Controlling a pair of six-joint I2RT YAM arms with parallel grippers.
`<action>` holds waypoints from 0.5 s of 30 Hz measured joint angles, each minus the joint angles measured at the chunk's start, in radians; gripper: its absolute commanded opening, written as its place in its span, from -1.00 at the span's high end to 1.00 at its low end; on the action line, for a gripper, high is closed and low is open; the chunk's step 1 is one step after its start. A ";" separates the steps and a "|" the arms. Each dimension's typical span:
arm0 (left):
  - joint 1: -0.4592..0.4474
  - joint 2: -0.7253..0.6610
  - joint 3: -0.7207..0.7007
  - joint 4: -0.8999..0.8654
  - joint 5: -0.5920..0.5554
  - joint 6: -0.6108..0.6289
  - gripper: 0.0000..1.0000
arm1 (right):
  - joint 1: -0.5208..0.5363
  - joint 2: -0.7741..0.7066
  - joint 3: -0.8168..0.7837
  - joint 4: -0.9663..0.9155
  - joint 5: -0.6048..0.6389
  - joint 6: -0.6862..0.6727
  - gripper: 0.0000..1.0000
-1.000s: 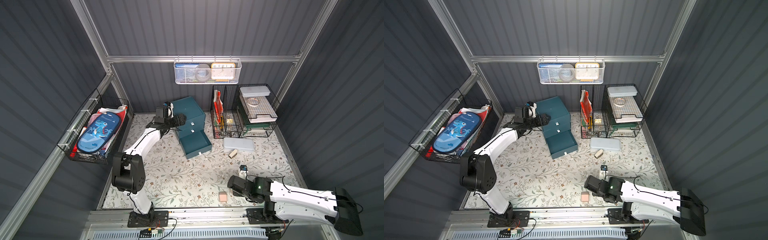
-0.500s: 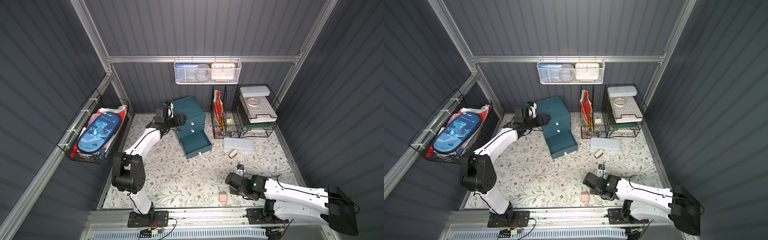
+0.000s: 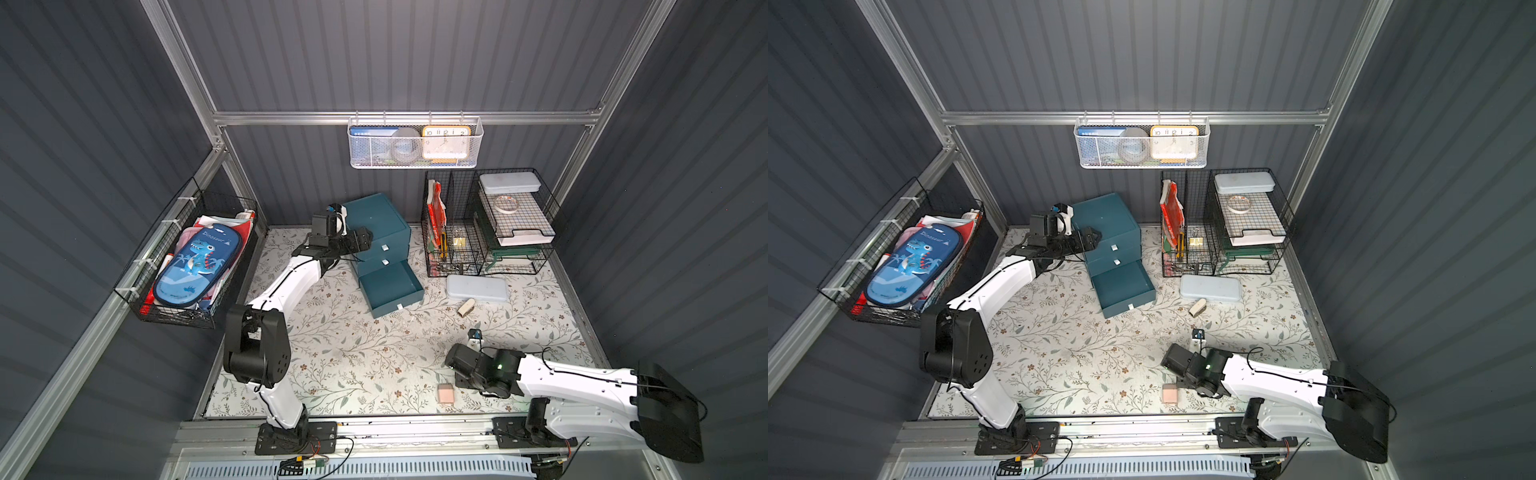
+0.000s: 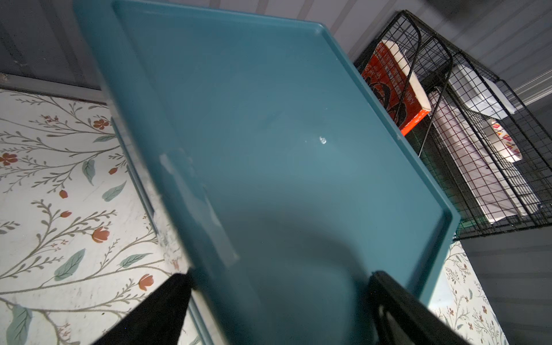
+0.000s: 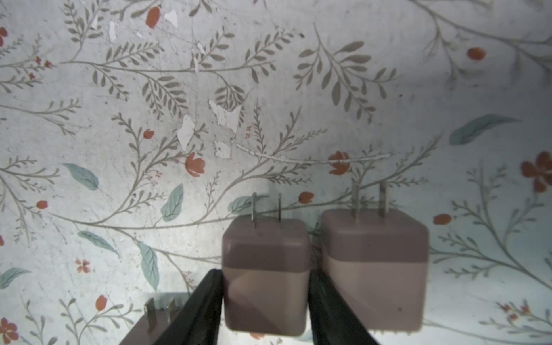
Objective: Place the plugs into the drawer by color
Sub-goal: Pick up the plug from the center of the board.
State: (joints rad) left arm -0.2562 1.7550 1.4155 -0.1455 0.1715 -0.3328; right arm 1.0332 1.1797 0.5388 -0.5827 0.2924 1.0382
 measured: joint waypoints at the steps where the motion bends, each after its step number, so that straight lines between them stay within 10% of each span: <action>1: 0.000 0.000 0.000 0.001 0.000 0.000 -0.94 | -0.003 0.012 0.005 0.005 0.003 -0.004 0.02; 15: -0.001 0.000 -0.005 0.010 0.000 0.000 -0.93 | -0.077 0.173 0.059 0.062 -0.003 -0.113 -0.12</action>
State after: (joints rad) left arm -0.2569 1.7550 1.4109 -0.1356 0.1711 -0.3332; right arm 0.9558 1.3529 0.5980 -0.5205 0.2890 0.9249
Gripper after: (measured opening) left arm 0.968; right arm 0.572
